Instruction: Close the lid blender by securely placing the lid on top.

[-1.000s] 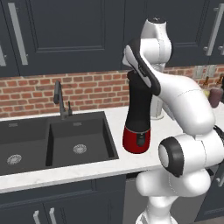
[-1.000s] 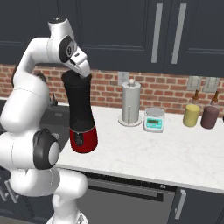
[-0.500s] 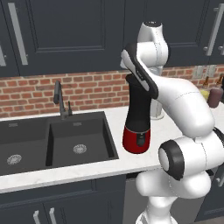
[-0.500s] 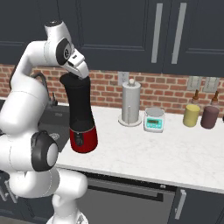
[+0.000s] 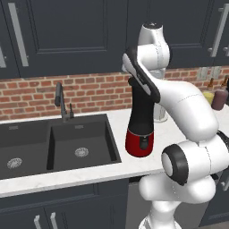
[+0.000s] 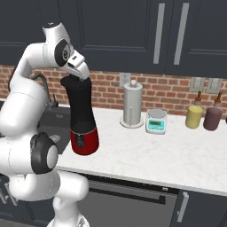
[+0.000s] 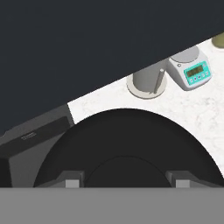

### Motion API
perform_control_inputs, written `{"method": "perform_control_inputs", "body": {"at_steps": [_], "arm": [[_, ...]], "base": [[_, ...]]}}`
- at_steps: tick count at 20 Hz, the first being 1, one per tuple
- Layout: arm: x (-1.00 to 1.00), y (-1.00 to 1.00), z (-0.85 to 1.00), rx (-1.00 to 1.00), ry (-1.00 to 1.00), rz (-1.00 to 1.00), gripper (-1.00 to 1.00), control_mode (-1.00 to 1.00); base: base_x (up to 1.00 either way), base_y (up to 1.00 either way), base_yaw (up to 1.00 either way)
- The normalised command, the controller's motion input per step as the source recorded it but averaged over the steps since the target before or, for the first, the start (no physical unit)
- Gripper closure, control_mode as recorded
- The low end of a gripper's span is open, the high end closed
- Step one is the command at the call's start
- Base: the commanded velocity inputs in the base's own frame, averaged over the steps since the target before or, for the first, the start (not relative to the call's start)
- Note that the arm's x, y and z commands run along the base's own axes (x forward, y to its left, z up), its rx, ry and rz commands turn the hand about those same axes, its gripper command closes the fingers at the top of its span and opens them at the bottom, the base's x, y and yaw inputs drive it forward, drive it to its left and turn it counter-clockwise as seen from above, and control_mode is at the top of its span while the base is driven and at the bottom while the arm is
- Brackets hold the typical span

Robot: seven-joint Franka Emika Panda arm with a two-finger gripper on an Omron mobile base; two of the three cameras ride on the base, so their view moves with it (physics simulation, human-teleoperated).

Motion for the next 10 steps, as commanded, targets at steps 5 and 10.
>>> {"method": "perform_control_inputs", "body": {"at_steps": [5, 10], "arm": [[0.01, 0.03, 0.0, -0.06, 0.0, 0.0, 1.0, -1.0], [0.0, -0.18, 0.0, -0.02, 0.0, 0.0, 1.0, -1.0]], "base": [[0.0, 0.0, 0.0], [0.0, 0.0, 0.0]]}}
